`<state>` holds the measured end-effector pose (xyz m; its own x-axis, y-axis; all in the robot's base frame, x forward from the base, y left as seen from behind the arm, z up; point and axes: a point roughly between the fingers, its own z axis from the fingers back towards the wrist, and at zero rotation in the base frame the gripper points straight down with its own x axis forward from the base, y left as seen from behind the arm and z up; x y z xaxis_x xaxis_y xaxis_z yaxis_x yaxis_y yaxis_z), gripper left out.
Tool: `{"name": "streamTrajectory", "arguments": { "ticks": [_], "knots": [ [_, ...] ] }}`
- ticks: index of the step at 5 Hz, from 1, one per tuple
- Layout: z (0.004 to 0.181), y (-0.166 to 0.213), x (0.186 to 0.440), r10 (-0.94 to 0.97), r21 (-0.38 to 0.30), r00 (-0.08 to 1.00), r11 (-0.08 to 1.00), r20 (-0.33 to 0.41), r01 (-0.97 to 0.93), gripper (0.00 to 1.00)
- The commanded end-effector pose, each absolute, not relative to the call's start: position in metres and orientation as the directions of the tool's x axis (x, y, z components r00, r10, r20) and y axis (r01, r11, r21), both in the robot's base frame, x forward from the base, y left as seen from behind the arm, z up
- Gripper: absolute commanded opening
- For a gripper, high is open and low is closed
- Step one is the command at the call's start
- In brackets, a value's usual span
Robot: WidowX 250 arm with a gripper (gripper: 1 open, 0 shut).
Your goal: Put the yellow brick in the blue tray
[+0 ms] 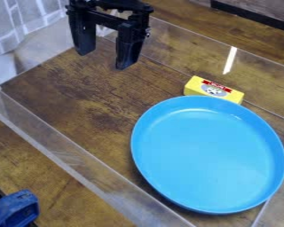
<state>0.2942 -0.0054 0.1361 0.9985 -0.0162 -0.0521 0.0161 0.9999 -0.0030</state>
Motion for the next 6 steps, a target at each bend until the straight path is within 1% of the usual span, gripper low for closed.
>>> {"name": "streamTrajectory", "arguments": {
  "ticks": [1,2,3,6],
  "knots": [
    [0.13,-0.008,0.299,-0.078,-0.005,0.995,0.997,-0.065,0.078,1.0],
    [0.127,-0.015,0.316,-0.253,-0.006,0.965,0.967,-0.069,0.254,1.0],
    [0.122,-0.018,0.323,-0.324,-0.006,0.943,0.946,-0.073,0.325,1.0],
    [0.108,-0.018,0.339,-0.439,0.006,0.894,0.897,-0.085,0.441,1.0]
  ]
}}
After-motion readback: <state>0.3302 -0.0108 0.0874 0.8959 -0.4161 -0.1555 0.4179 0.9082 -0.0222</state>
